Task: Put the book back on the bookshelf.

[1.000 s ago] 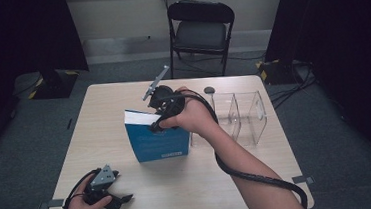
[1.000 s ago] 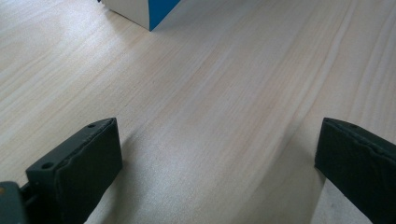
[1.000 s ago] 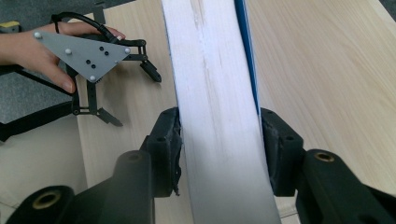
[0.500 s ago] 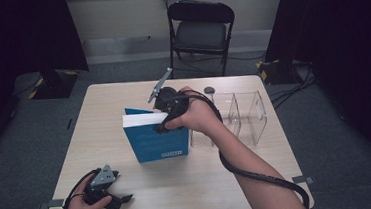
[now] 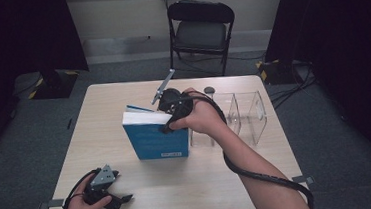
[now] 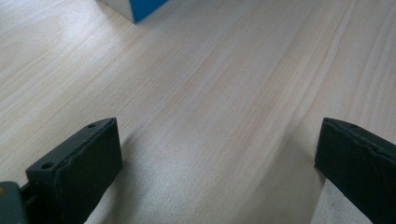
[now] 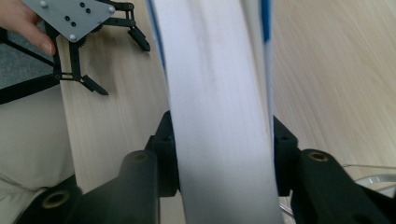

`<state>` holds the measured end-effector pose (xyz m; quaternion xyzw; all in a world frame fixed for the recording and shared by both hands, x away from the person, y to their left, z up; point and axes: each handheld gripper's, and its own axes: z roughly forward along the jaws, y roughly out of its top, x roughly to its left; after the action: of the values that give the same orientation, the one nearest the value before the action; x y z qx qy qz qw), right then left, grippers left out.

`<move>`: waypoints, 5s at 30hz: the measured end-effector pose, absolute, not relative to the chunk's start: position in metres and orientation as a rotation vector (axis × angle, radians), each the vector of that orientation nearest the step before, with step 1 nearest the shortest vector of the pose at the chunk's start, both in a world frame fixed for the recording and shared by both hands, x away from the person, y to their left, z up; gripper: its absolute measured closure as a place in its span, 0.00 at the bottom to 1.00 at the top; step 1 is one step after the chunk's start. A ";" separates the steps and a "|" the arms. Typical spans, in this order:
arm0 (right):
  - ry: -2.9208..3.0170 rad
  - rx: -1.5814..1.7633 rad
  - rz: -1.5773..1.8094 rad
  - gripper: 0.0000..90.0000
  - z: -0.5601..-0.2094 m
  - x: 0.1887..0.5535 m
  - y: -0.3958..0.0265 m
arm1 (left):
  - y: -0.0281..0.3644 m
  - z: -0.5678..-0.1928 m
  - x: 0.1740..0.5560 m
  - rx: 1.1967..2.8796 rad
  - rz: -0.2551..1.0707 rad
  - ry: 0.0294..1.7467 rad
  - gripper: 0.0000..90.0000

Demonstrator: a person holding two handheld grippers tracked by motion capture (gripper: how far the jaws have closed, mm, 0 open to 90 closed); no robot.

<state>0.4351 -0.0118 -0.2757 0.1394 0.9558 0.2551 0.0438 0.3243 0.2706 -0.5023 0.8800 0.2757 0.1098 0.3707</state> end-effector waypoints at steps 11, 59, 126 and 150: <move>2.886 0.637 0.819 0.67 -0.275 0.424 -0.017 | 0.270 -0.503 0.324 2.251 0.275 0.707 0.00; 2.948 0.590 0.556 0.51 -0.295 0.434 -0.020 | 0.271 -0.503 0.324 2.252 0.273 0.704 0.00; 2.975 0.784 0.349 0.68 -0.287 0.412 -0.046 | 0.272 -0.503 0.325 2.257 0.267 0.705 0.00; 2.954 0.929 0.372 0.69 -0.273 0.404 -0.100 | 0.272 -0.502 0.325 2.260 0.273 0.701 0.00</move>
<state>0.4036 -0.1003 -0.2734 0.2980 0.9470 0.1191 0.0114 0.3253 0.2720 -0.5024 0.8812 0.2734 0.1064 0.3707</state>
